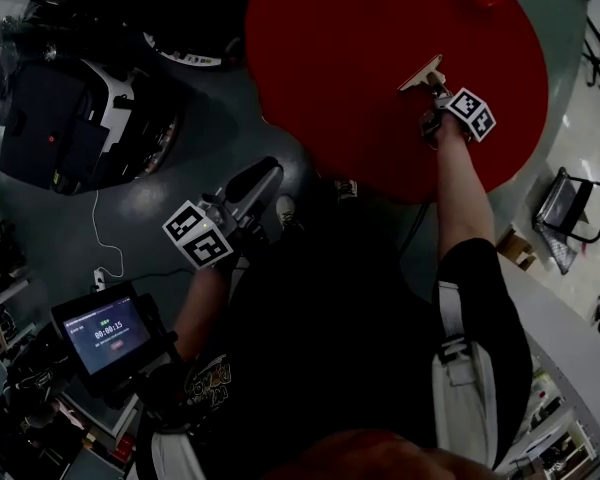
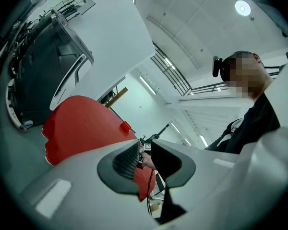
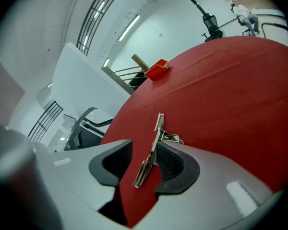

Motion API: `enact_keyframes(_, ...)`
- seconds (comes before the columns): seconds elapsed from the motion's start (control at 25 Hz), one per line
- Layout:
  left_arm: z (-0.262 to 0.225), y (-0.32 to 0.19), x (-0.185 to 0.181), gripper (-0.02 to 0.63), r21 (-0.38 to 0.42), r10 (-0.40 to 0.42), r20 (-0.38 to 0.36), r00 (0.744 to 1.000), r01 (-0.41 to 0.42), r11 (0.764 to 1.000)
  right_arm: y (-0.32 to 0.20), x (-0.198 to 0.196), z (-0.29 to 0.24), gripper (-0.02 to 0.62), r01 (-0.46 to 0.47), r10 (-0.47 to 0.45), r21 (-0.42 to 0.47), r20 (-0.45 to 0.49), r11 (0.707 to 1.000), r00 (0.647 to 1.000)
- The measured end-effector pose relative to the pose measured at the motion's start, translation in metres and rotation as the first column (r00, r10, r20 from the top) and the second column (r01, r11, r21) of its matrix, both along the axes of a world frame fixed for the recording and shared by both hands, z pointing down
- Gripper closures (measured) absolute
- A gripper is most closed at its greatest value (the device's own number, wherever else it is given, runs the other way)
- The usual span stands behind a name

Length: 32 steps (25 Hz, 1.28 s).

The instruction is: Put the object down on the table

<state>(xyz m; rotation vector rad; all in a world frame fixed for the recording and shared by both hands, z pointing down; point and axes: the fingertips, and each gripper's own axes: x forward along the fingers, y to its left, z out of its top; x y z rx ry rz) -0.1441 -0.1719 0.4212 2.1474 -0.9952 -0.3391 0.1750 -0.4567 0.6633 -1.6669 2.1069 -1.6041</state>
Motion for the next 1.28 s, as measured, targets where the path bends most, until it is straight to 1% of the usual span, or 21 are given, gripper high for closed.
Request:
enact_keyframes(0.12,0.002,0.004,-0.001,0.522,-0.004,0.007,0.002,1.0,-0.007,1.0,0.006,0.011,0.005,0.443,-0.041,0.041,-0.009,-0.018,0.999,0.999)
enact_keyframes(0.24,0.004,0.007,-0.002,0.522,-0.008,0.02,-0.007,1.0,-0.02,1.0,0.016,0.02,0.0,0.443,-0.078,0.078,0.008,-0.019,0.997,0.997)
enact_keyframes(0.32,0.002,0.009,-0.004,0.522,-0.001,0.032,-0.012,0.999,-0.032,0.999,0.025,0.024,-0.005,0.448,-0.088,0.089,0.027,-0.035,0.996,0.995)
enact_keyframes(0.4,-0.002,0.01,-0.003,0.522,0.013,0.05,-0.015,0.999,-0.05,0.999,0.034,0.019,-0.017,0.456,-0.062,0.066,0.059,-0.063,0.996,0.996)
enact_keyframes(0.52,-0.009,0.013,0.0,0.522,0.035,0.082,-0.013,0.997,-0.081,0.996,0.053,-0.005,-0.051,0.474,0.037,-0.024,0.139,-0.097,0.99,0.995)
enact_keyframes(0.56,-0.01,0.013,0.0,0.522,0.039,0.089,-0.014,0.996,-0.088,0.995,0.061,-0.017,-0.066,0.474,0.079,-0.061,0.173,-0.106,0.982,0.992)
enact_keyframes(0.64,-0.011,0.014,-0.001,0.522,0.048,0.103,-0.023,0.994,-0.102,0.994,0.079,-0.045,-0.094,0.491,0.173,-0.143,0.239,-0.139,0.955,0.98)
enact_keyframes(0.76,-0.012,0.016,0.0,0.522,0.063,0.137,-0.035,0.99,-0.135,0.989,0.108,-0.087,-0.137,0.491,0.293,-0.24,0.325,-0.194,0.899,0.951)
enact_keyframes(0.84,-0.016,0.021,0.001,0.523,0.069,0.164,-0.046,0.985,-0.161,0.985,0.131,-0.109,-0.166,0.491,0.332,-0.27,0.373,-0.208,0.867,0.94)
enact_keyframes(0.92,-0.017,0.026,0.001,0.523,0.065,0.181,-0.048,0.982,-0.177,0.982,0.156,-0.127,-0.19,0.491,0.345,-0.286,0.407,-0.2,0.846,0.937)
enact_keyframes(1.0,-0.015,0.032,-0.001,0.529,0.05,0.183,-0.033,0.983,-0.181,0.982,0.182,-0.141,-0.207,0.491,0.344,-0.296,0.428,-0.177,0.836,0.939)
enact_keyframes(1.12,-0.004,0.044,-0.002,0.529,0.042,0.199,-0.003,0.98,-0.199,0.979,0.227,-0.153,-0.226,0.491,0.321,-0.289,0.458,-0.14,0.829,0.947)
enact_keyframes(1.2,0.005,0.053,0.001,0.529,0.038,0.213,0.02,0.977,-0.214,0.976,0.256,-0.155,-0.236,0.491,0.292,-0.269,0.475,-0.116,0.83,0.956)
enact_keyframes(1.28,0.015,0.062,0.006,0.531,0.035,0.225,0.062,0.972,-0.227,0.973,0.283,-0.154,-0.242,0.491,0.254,-0.243,0.481,-0.087,0.839,0.966)
